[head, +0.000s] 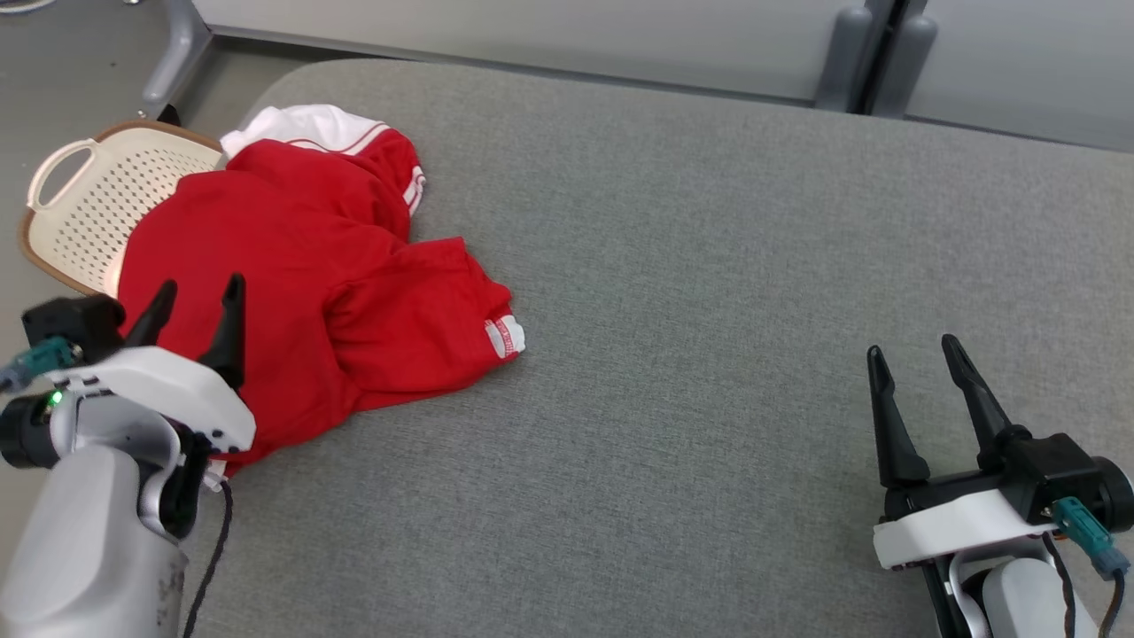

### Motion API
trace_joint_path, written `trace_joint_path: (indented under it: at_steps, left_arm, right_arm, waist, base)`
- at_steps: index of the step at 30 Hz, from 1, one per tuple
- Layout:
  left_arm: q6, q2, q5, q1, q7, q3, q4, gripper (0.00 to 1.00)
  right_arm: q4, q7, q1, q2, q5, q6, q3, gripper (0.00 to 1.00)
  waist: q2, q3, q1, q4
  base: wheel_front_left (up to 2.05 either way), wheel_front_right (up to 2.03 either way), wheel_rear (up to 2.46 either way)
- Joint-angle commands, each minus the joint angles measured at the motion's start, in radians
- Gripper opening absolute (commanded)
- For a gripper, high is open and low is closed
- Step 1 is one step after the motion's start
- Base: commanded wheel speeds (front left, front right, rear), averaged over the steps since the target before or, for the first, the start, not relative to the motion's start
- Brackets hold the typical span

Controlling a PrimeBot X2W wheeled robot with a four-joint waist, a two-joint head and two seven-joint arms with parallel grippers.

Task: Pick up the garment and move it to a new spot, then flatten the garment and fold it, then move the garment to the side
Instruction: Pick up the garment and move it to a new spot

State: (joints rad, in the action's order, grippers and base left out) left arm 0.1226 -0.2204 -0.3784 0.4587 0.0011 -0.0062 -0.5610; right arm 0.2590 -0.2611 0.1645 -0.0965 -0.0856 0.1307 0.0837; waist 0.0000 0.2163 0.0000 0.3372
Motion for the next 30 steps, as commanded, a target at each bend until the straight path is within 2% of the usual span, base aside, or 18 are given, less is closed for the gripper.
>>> trace_joint_path:
  at_steps: [1,9,11,17,18,19,20,30]
  left_arm:
    - [0.005,-0.007,-0.019,0.029,0.011,0.000,-0.006,1.00]
    - [0.009,-0.101,-0.127,0.166,0.159,-0.051,-0.086,1.00]
    - [0.008,-0.132,-0.126,0.188,0.185,-0.069,-0.116,1.00]
    - [0.008,-0.174,-0.129,0.238,0.232,-0.131,-0.205,1.00]
    - [0.008,-0.176,-0.137,0.243,0.229,-0.133,-0.218,0.89]
    - [0.008,-0.176,-0.141,0.247,0.224,-0.138,-0.228,0.37]
    - [0.008,-0.176,-0.148,0.251,0.221,-0.143,-0.238,0.00]
    - [0.009,-0.187,-0.227,0.272,0.169,-0.198,-0.282,0.00]
  right_arm:
    - [-0.007,-0.004,0.010,-0.007,0.006,0.000,-0.004,1.00]
    - [-0.025,0.001,0.034,-0.014,0.023,0.000,-0.020,1.00]
    - [-0.027,0.001,0.036,-0.015,0.027,0.000,-0.020,1.00]
    - [-0.034,0.005,0.044,-0.016,0.035,0.000,-0.018,1.00]
    - [-0.035,0.005,0.044,-0.016,0.035,0.000,-0.020,1.00]
    - [-0.035,0.005,0.044,-0.016,0.036,0.000,-0.021,1.00]
    - [-0.035,0.005,0.044,-0.015,0.036,0.000,-0.022,1.00]
    - [-0.023,0.004,0.037,-0.008,0.040,0.000,-0.022,1.00]
  waist:
    - [0.0000,0.048,0.0000,-0.035]
    - [0.0000,0.116,0.0000,-0.082]
    - [0.0000,0.125,0.0000,-0.090]
    - [0.0000,0.147,0.0000,-0.111]
    - [0.0000,0.149,0.0000,-0.112]
    - [0.0000,0.150,0.0000,-0.114]
    - [0.0000,0.150,0.0000,-0.114]
    - [0.0000,0.126,0.0000,-0.098]
  base:
    - [0.00,0.00,0.00]
    - [0.00,0.00,0.00]
    - [0.00,0.00,0.00]
    - [0.00,0.00,0.00]
    - [0.00,0.00,0.00]
    - [0.00,0.00,0.00]
    - [0.00,0.00,0.00]
    - [0.00,0.00,0.00]
